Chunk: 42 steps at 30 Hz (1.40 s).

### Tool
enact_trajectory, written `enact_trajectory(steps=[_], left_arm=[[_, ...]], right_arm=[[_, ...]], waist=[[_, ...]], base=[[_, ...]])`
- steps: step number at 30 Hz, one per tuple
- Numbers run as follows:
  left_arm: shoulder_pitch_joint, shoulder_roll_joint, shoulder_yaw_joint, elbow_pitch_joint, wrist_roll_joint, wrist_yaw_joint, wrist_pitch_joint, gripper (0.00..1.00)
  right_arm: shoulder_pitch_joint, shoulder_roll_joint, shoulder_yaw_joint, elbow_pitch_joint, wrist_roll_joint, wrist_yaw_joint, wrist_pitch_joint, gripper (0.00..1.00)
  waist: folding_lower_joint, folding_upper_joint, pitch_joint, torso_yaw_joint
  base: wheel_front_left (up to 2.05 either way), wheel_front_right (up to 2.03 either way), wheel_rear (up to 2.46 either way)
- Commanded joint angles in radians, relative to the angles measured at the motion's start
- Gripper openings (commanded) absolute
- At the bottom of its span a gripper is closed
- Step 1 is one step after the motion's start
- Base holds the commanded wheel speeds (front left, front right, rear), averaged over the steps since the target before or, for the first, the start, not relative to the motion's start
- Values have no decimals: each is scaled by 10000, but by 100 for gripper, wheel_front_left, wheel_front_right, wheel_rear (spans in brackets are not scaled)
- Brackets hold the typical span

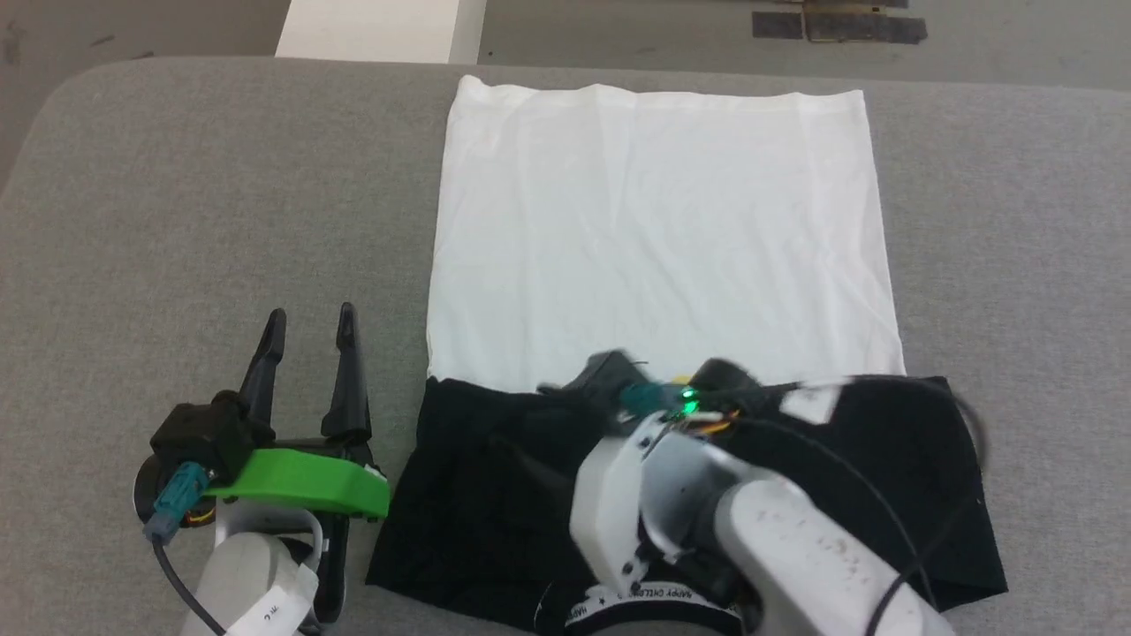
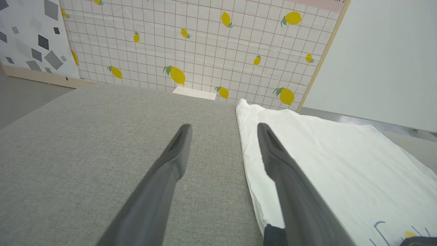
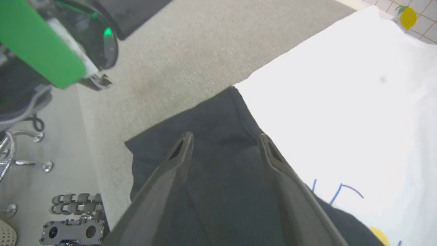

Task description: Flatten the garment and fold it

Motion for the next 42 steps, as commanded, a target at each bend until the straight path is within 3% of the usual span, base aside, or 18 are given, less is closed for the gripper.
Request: enact_trajectory(steps=[1,7,8,13,20,29,35,42], left_arm=[[24,60,-26,17,-22,-73,-42,100],[-238,441,-306,36,104,-225,211,100],[-697,805,-526,-10,215,-338,533,100],[-2123,1728,-970,49,141,-525,1407,100],[-4792,3318,-1842,328,-814,-592,3298,100],[-7723,5329,-1982,1000,-3182,-561,7268,100],[-8893,5678,-1740,1168,-3495,390,9462,100],[-9422,5998,-1839,1077,-3015,1695,10996,100]], right_arm=[[223,21,-415,-360,117,-15,-367,100],[943,-11,-2722,-2246,-408,-15,-2101,100],[1413,13,-3911,-2945,-747,-15,-2756,100],[1868,54,-5590,-3656,-1393,-15,-3642,100],[1827,65,-6489,-3773,-1258,-15,-4095,100],[1414,67,-6427,-3732,-433,-15,-4755,100],[1291,67,-6238,-3611,-50,-15,-5210,100],[1115,67,-6104,-3492,118,-15,-5483,100]], waist=[[0,0,-154,-182],[0,0,-142,-697],[0,0,66,-979],[0,0,820,-1493],[0,0,2294,-2254],[0,0,4044,-3351],[0,0,4675,-3790],[0,0,5039,-4040]], base=[[0,0,0],[0,0,0],[0,0,0],[0,0,0],[0,0,0],[0,0,0],[0,0,0],[0,0,0]])
